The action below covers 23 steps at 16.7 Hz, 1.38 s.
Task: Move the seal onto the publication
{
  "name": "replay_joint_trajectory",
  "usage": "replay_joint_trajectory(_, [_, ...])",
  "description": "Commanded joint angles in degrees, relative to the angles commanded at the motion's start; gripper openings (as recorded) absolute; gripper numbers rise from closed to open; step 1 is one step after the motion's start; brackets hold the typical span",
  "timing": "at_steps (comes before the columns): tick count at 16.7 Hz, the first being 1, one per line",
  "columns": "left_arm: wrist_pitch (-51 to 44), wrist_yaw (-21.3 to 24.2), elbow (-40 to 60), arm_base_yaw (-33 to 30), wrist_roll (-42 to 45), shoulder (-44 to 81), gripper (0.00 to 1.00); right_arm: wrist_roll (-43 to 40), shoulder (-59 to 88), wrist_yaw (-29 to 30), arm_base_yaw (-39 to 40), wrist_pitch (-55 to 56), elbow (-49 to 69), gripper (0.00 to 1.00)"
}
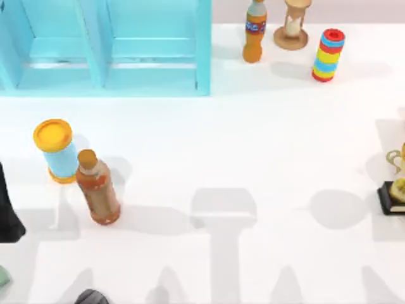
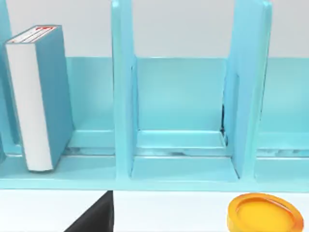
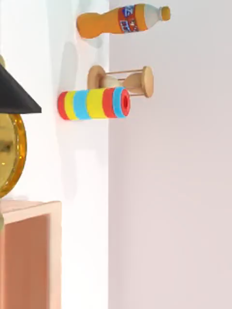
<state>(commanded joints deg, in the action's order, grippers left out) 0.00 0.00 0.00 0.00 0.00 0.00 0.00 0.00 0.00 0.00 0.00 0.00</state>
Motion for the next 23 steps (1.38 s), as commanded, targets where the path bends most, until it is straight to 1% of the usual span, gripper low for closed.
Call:
replay_joint_trajectory(3, [0.32, 0.15, 0.22, 0.12, 0.00, 0.53, 1.00, 0.00, 0.00, 0.00, 0.00, 0.00, 0.00, 1.00])
replay_joint_trajectory(5, [1.96, 0.92, 1.35, 0.74, 0.00, 3.28, 1.00, 0.00, 0.00, 0.00, 0.00, 0.00, 0.00, 1.00])
replay_joint_trajectory(9, [8.95, 4.16, 6.15, 3.40, 0.01, 15.00, 1.00, 0.00, 0.00, 0.00, 0.00, 0.00, 0.00, 1.00])
replay_joint_trajectory(14, [22.73, 10.47, 15.64, 8.65, 0.09, 38.18, 1.00, 0.00, 0.00, 0.00, 0.00, 0.00, 0.00, 1.00])
replay_joint_trajectory(23, [52.92, 23.86, 36.47, 20.35, 0.48, 89.11, 1.00, 0.00, 0.00, 0.00, 0.00, 0.00, 0.00, 1.00])
